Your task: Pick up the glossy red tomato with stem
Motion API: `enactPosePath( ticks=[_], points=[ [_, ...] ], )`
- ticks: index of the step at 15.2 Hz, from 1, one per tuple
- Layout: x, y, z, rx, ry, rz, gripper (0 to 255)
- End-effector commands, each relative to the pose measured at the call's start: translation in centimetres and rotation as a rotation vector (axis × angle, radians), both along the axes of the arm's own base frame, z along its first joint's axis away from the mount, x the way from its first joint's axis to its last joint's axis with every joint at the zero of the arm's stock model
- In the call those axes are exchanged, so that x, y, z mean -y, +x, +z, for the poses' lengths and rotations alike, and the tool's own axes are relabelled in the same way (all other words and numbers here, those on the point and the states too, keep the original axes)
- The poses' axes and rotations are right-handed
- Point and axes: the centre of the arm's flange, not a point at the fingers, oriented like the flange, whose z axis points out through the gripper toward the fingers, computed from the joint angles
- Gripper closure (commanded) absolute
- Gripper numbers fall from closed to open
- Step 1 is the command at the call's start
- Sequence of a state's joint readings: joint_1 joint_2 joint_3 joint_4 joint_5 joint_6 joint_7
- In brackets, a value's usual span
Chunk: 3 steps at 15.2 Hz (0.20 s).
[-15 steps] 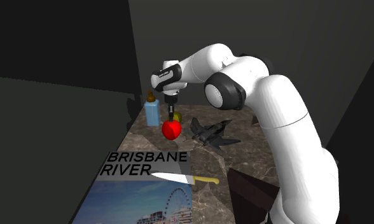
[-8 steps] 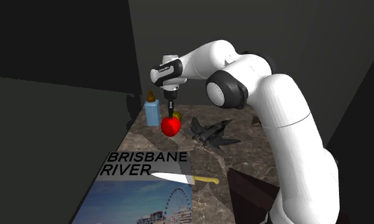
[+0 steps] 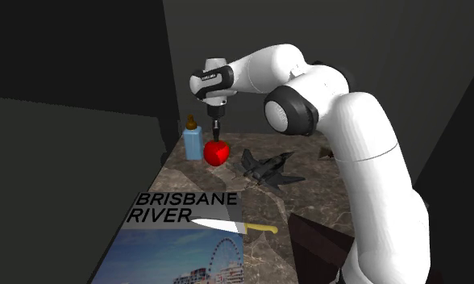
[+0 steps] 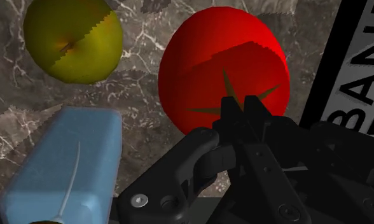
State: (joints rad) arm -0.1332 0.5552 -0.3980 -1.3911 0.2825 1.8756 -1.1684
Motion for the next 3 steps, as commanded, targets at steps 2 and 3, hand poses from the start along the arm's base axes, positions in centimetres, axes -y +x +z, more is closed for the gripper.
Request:
enactPosePath(
  ticks=[2, 3],
  points=[
    [0.08, -0.01, 1.21, 0.000, 0.000, 0.000, 255],
    [0.08, -0.01, 1.21, 0.000, 0.000, 0.000, 255]
  ],
)
